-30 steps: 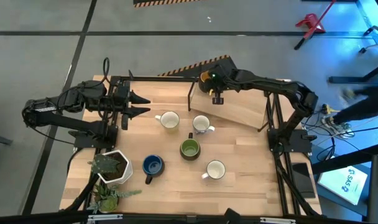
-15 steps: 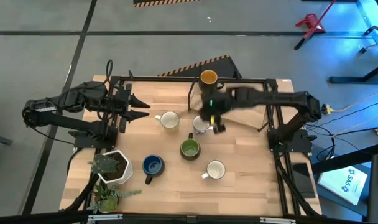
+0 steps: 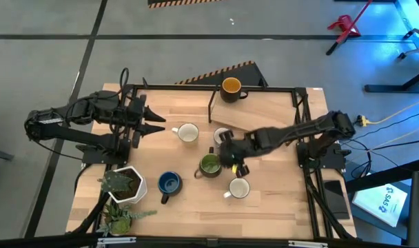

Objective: Place coffee mugs
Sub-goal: Put the black-green mug on the shelf

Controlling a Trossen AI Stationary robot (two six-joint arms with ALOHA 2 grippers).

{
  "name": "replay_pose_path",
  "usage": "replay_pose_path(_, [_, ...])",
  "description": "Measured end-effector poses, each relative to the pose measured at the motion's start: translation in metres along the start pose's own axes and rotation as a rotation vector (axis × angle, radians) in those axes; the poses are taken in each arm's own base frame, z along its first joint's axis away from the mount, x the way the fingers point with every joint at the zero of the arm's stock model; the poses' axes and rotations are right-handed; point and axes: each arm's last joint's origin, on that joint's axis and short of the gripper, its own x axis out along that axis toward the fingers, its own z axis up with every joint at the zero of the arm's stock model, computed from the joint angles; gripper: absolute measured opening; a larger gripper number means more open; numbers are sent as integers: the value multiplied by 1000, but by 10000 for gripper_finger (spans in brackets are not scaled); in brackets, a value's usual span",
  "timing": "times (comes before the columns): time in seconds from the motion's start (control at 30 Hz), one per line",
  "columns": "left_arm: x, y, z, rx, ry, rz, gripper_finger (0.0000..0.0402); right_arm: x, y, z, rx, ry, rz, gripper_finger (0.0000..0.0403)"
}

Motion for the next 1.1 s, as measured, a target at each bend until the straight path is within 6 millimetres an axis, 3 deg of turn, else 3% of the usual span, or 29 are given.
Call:
replay_pose_path(0.17, [0, 0, -1, -23, 5, -4, 143, 3, 12, 6, 137, 8, -95, 182])
replay_pose_path(0.33, [0, 0, 0, -28, 5, -6, 143, 23, 25, 12, 209, 18, -114, 182])
replay_pose_path(0.47, [0, 0, 0, -29, 5, -6, 143, 34, 35, 15, 130, 25, -60, 182])
replay_pose_path(0.7, [0, 0, 0, -30, 5, -6, 143, 27, 50, 24, -42, -14, -25, 182])
replay_pose_path(0.93, [0, 0, -1, -39, 7, -12, 143, 55, 52, 25, -132, 11, 2, 182])
replay_pose_path(1.1, [0, 0, -1, -46, 7, -13, 143, 64, 50, 22, -140, 38, 15, 182])
